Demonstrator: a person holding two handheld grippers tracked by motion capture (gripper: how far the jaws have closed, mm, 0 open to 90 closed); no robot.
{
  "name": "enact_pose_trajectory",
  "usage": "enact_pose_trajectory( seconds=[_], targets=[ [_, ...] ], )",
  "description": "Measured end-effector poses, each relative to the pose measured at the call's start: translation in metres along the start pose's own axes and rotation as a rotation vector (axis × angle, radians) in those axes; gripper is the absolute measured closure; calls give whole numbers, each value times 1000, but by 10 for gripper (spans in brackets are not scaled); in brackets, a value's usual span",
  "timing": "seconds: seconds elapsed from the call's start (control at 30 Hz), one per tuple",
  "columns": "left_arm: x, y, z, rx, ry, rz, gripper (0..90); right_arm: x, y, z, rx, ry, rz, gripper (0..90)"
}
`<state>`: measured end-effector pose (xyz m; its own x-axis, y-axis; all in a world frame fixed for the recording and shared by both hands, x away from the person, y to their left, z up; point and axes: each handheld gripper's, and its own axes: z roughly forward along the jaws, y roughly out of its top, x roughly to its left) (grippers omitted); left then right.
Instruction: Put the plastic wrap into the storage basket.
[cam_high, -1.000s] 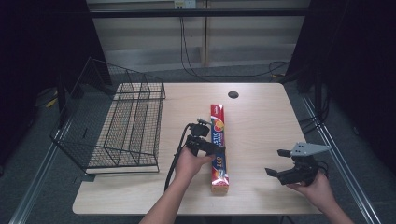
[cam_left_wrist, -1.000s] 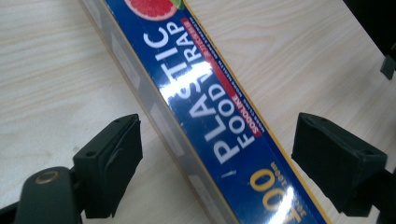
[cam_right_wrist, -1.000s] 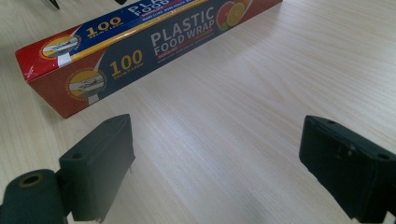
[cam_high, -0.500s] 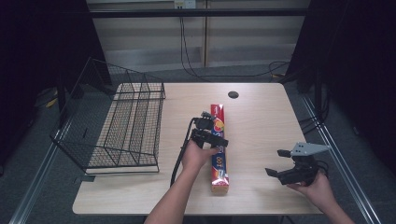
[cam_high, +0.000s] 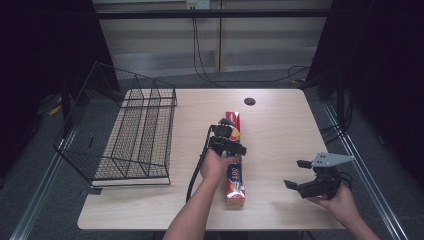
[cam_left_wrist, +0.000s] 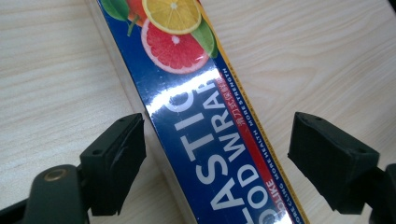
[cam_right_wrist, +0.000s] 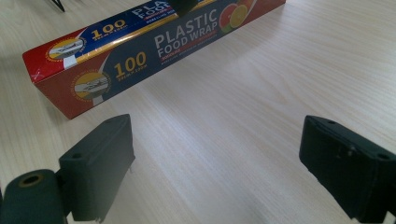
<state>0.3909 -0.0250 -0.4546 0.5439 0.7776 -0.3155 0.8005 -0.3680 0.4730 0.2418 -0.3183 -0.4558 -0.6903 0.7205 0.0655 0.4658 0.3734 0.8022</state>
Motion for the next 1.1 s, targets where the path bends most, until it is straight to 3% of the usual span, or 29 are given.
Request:
enact_pose_trajectory(
  seconds=[0.27,0.57,0.83,0.97,1.1],
  targets=[
    [1,1,7,17,24,-15,217,-1,0,-1,-3,8,3,99],
    [3,1,12,39,11,-34,217,-1,0,-1,-8,1,10,99],
    [4,1,12,28,6,-66,231,-1,1,-2,-15,5,14,99],
    [4,2,12,32,10,-62,234,-1,1,-2,-15,5,15,99],
    [3,4,13,58,19,-70,232,-1,1,-2,-14,5,13,99]
  ],
)
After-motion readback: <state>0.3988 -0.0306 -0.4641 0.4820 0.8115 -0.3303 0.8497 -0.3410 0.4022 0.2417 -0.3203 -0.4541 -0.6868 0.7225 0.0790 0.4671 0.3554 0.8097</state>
